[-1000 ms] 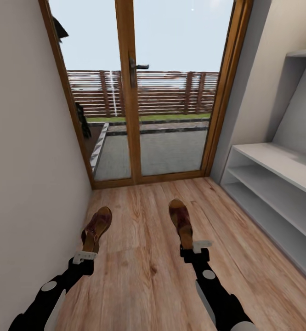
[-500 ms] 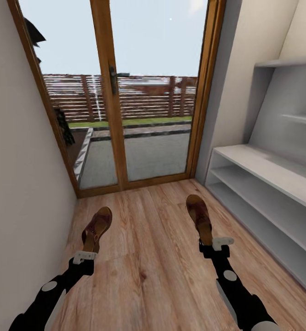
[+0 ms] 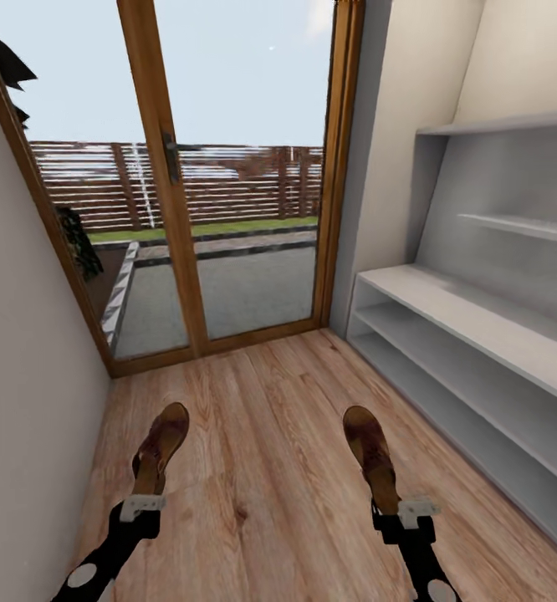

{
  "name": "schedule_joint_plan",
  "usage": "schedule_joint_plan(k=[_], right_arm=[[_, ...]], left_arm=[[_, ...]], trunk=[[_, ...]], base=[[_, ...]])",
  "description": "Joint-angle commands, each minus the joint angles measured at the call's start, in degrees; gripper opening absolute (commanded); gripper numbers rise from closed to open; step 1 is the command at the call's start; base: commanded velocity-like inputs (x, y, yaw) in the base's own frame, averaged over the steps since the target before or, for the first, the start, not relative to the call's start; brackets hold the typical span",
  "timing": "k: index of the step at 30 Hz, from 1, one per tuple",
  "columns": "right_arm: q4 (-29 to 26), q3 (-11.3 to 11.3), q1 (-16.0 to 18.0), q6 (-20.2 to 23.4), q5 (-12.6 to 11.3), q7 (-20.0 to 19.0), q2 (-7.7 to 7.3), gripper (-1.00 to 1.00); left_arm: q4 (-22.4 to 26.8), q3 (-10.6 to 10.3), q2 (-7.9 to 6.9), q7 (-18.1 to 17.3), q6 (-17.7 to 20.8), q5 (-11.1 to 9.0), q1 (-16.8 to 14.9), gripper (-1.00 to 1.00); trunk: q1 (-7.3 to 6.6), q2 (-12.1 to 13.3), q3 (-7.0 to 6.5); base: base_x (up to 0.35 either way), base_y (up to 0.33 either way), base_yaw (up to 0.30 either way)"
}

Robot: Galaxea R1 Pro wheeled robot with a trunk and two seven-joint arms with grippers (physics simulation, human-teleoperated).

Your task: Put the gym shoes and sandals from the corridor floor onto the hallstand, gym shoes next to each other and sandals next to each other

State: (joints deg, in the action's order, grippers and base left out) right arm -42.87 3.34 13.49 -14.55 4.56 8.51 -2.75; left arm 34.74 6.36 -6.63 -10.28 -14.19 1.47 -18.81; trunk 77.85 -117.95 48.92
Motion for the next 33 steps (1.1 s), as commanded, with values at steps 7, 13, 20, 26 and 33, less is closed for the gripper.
schedule_joint_plan(k=[7, 13, 20, 26, 33], right_arm=[[1.90, 0.26, -2.88, -4.14, 0.28, 0.77, -0.03, -1.00], [10.23, 0.18, -4.17, -12.44, 0.13, 0.89, -0.05, -1.00], [13.59, 0.17, -4.25, -16.59, 0.06, 0.89, 0.33, -1.00], [14.45, 0.17, -4.26, -16.89, 0.02, 0.87, 0.53, -1.00], [14.57, 0.17, -4.26, -16.92, 0.01, 0.88, 0.55, -1.00]], left_arm=[[-1.55, 0.51, -0.01, 2.12, -6.25, -0.11, 3.53, -1.00], [-1.85, 0.57, 0.15, 8.18, -9.15, -0.45, 8.36, -1.00], [-4.74, 0.50, 0.61, 8.18, -12.22, -0.43, 9.25, -1.00], [-4.39, 0.49, 0.71, 8.07, -12.95, -0.43, 9.74, -1.00], [-4.44, 0.49, 0.77, 8.08, -12.99, -0.49, 9.92, -1.00]], trunk=[[-0.01, -0.02, -0.44], [-0.01, -0.02, -0.83], [-0.01, -0.02, -1.30], [-0.01, -0.02, -1.69], [1.52, -2.83, -0.90]], base=[[0.000, 0.000, -0.222], [0.000, 0.000, -0.222], [0.000, 0.000, -0.222], [0.000, 0.000, -0.222], [0.000, 0.000, -0.222]])
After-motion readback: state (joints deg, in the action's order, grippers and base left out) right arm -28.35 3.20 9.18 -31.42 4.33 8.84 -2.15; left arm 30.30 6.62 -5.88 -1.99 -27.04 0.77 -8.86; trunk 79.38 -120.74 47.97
